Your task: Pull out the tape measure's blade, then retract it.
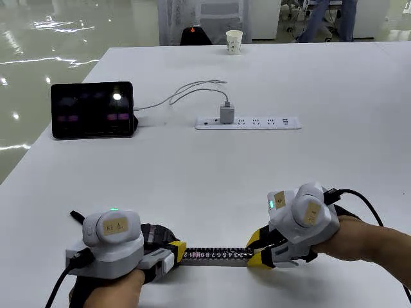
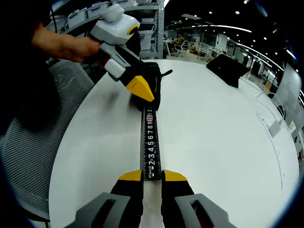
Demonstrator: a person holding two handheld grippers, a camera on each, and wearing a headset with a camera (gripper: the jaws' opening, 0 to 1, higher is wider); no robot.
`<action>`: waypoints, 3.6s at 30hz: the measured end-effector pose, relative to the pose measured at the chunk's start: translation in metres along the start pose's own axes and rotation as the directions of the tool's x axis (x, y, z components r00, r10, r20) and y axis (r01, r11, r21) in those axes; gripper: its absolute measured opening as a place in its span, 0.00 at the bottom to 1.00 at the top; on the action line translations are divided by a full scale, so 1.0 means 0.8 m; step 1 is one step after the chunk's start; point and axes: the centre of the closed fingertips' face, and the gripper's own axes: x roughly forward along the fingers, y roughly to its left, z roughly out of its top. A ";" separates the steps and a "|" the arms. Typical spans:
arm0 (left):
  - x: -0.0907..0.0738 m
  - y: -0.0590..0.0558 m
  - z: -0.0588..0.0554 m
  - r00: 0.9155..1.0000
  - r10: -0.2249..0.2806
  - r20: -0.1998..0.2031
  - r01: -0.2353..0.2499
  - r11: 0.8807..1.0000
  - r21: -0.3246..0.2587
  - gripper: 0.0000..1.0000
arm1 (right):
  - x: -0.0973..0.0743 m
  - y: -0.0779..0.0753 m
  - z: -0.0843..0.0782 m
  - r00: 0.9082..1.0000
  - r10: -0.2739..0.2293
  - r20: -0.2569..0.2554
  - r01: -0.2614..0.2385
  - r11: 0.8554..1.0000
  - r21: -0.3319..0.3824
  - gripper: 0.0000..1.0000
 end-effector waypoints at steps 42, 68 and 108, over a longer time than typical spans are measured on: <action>0.000 0.000 0.000 1.000 -0.013 -0.007 0.013 1.000 -0.013 0.60 | 0.042 0.000 0.052 0.999 0.010 0.045 -0.009 1.000 -0.019 0.10; 0.000 0.001 0.000 1.000 -0.024 -0.014 0.024 0.999 -0.023 0.60 | 0.072 0.001 0.088 0.996 0.022 0.082 -0.019 0.999 -0.031 0.10; -0.001 0.000 0.000 0.999 -0.046 -0.014 0.045 0.999 -0.018 0.61 | 0.090 0.004 0.111 0.992 0.014 0.123 -0.009 0.999 -0.043 0.12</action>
